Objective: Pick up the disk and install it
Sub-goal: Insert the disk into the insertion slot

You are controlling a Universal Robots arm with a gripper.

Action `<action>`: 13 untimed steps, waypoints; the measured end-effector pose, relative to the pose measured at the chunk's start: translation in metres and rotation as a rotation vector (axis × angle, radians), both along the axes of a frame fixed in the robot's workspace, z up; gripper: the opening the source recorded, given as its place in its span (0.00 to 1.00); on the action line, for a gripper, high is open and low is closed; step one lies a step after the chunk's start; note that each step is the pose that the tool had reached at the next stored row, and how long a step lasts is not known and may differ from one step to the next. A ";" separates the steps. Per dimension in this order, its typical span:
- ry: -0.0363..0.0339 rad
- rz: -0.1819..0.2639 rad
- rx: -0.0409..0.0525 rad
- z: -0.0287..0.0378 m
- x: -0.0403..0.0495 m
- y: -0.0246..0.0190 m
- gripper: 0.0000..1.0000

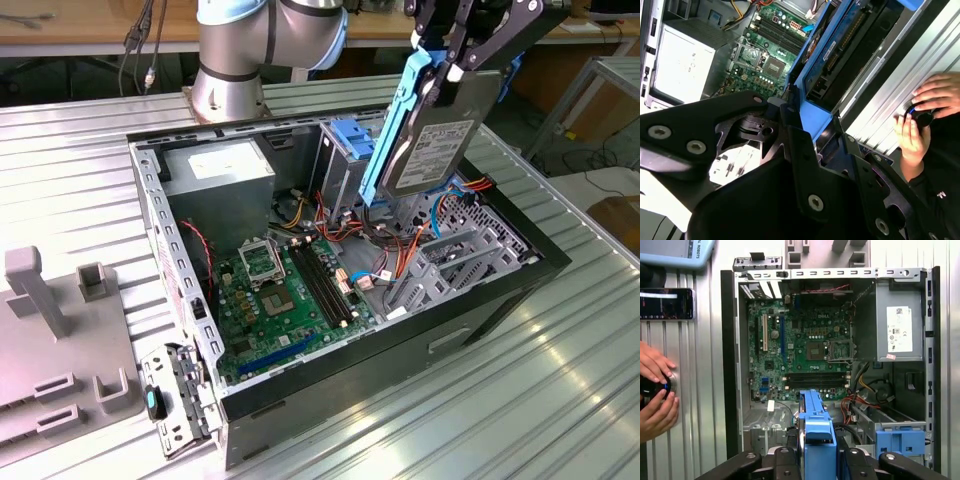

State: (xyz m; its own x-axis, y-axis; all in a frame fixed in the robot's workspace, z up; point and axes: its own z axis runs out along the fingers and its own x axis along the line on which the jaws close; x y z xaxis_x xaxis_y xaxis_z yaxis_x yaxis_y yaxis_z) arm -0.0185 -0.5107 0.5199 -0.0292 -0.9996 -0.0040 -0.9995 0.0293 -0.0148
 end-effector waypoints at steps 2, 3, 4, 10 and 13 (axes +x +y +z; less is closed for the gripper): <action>0.0000 0.000 0.0000 0.0000 0.0001 0.0000 0.37; 0.0000 0.000 -0.0001 0.0000 0.0001 -0.0003 0.37; 0.0000 0.000 0.0000 -0.0001 0.0001 -0.0006 0.37; 0.0000 0.001 0.0000 -0.0011 0.0003 -0.0063 0.37; 0.0000 0.005 0.0000 -0.0021 0.0024 -0.0101 0.37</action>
